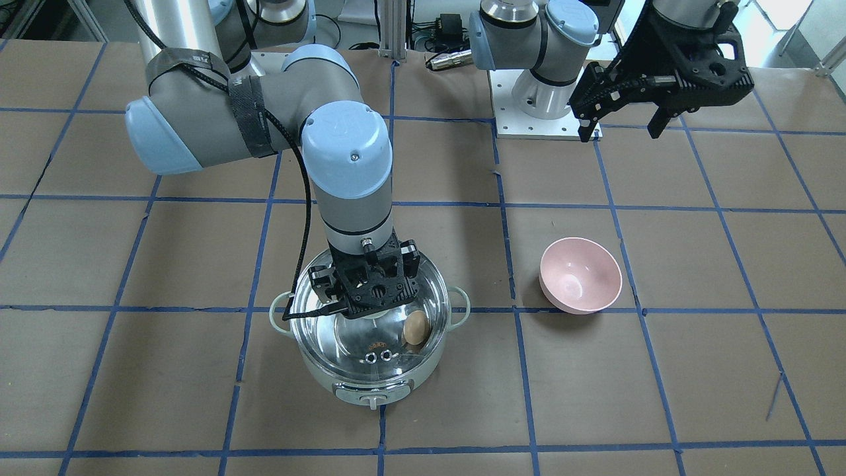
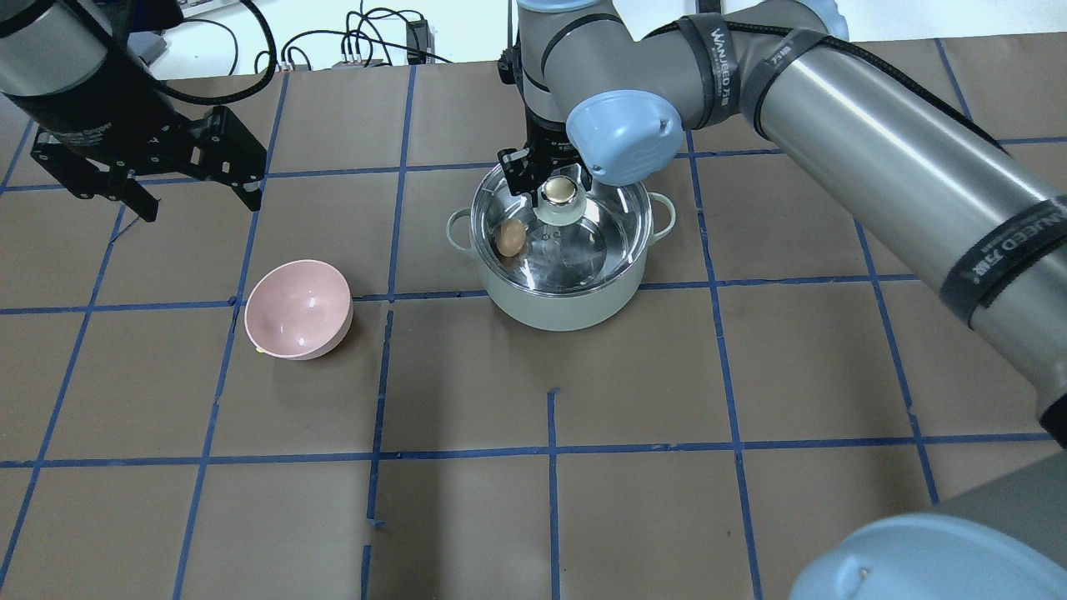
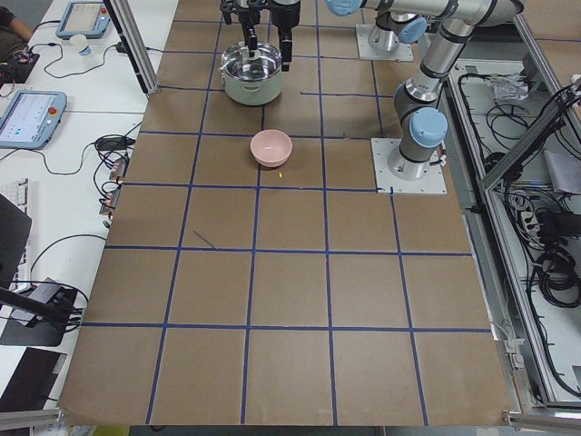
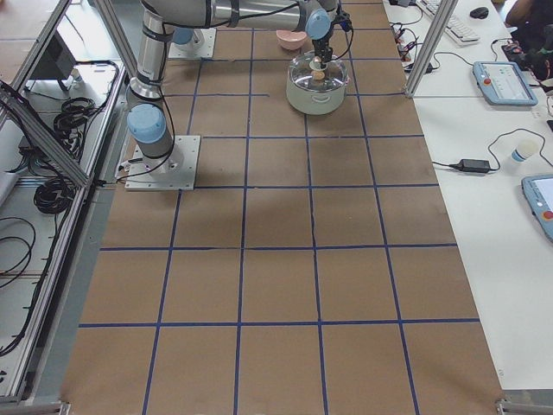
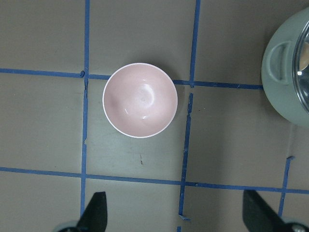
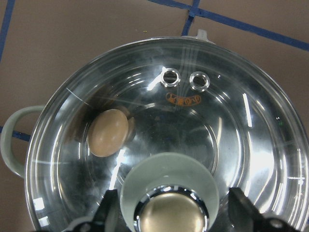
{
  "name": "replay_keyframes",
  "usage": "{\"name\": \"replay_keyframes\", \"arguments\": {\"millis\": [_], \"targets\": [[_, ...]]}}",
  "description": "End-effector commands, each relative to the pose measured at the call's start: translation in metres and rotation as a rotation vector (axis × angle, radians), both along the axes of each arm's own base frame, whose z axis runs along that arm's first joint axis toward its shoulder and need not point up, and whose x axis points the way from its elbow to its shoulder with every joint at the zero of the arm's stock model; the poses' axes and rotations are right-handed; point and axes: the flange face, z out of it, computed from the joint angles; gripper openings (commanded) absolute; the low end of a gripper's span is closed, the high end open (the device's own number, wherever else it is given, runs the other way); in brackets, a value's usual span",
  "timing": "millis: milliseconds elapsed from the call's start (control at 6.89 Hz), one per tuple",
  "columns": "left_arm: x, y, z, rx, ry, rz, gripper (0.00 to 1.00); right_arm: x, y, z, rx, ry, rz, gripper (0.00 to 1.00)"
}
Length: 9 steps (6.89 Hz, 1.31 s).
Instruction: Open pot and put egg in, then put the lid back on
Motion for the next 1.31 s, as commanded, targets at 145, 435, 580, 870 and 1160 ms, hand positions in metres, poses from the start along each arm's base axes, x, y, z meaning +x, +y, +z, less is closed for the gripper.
{"name": "replay_keyframes", "arguments": {"millis": [145, 435, 580, 870, 1160], "targets": [[0.000, 0.000, 0.000, 0.001, 0.003, 0.001, 0.99, -0.003, 0.007, 0.062, -0.082, -0.028, 0.002, 1.00], [0.000, 0.000, -0.001, 0.002, 0.003, 0.002, 0.99, -0.036, 0.041, 0.126, -0.050, -0.015, -0.030, 1.00], [0.000, 0.000, -0.001, 0.002, 0.003, 0.001, 0.99, -0.085, 0.051, 0.144, -0.002, -0.001, -0.104, 1.00], [0.000, 0.001, 0.000, -0.001, 0.003, 0.001, 0.99, -0.178, 0.080, 0.142, 0.065, 0.010, -0.233, 1.00], [0.000, 0.000, 0.001, -0.004, 0.003, 0.002, 0.99, -0.183, 0.101, 0.149, 0.039, 0.009, -0.255, 1.00]]}}
